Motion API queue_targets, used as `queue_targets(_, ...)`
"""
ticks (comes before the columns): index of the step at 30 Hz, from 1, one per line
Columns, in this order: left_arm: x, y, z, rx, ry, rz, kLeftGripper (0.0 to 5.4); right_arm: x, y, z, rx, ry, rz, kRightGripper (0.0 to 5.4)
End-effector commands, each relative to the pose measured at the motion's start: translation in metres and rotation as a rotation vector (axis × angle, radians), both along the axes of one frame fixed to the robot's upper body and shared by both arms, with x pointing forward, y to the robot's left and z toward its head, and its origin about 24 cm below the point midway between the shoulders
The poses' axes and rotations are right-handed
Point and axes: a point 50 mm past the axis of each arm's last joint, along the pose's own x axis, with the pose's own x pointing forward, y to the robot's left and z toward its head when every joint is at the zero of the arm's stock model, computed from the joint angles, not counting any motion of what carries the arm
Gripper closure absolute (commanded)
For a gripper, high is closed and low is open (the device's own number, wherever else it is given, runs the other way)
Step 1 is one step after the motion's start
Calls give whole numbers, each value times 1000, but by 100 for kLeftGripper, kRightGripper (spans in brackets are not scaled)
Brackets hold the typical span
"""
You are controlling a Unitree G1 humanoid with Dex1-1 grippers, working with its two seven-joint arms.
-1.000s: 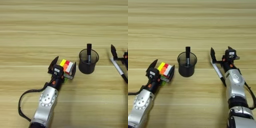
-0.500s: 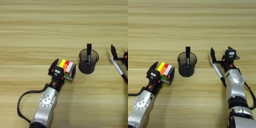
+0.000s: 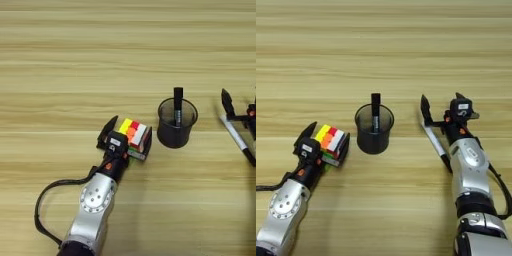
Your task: Move the objects on the table
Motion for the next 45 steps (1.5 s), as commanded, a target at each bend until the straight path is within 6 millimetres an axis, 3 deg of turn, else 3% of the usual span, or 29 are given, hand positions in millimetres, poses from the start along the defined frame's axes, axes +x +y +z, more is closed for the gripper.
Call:
queue_targets(1,-1,-1,-4,1,23,-2,51,-1,1,-2,7,8,-5,0)
queue_targets(18,-1,-1,0,-7,4,-7,210,-1,1,-2,7,6,-8,0)
queue_targets(34,2,2,15,-23,-63,6,212,-1,2,-2,7,5,-8,0)
queue_targets(45,9,17,30,-30,-119,83,212,-1,3,-2,7,7,-6,0)
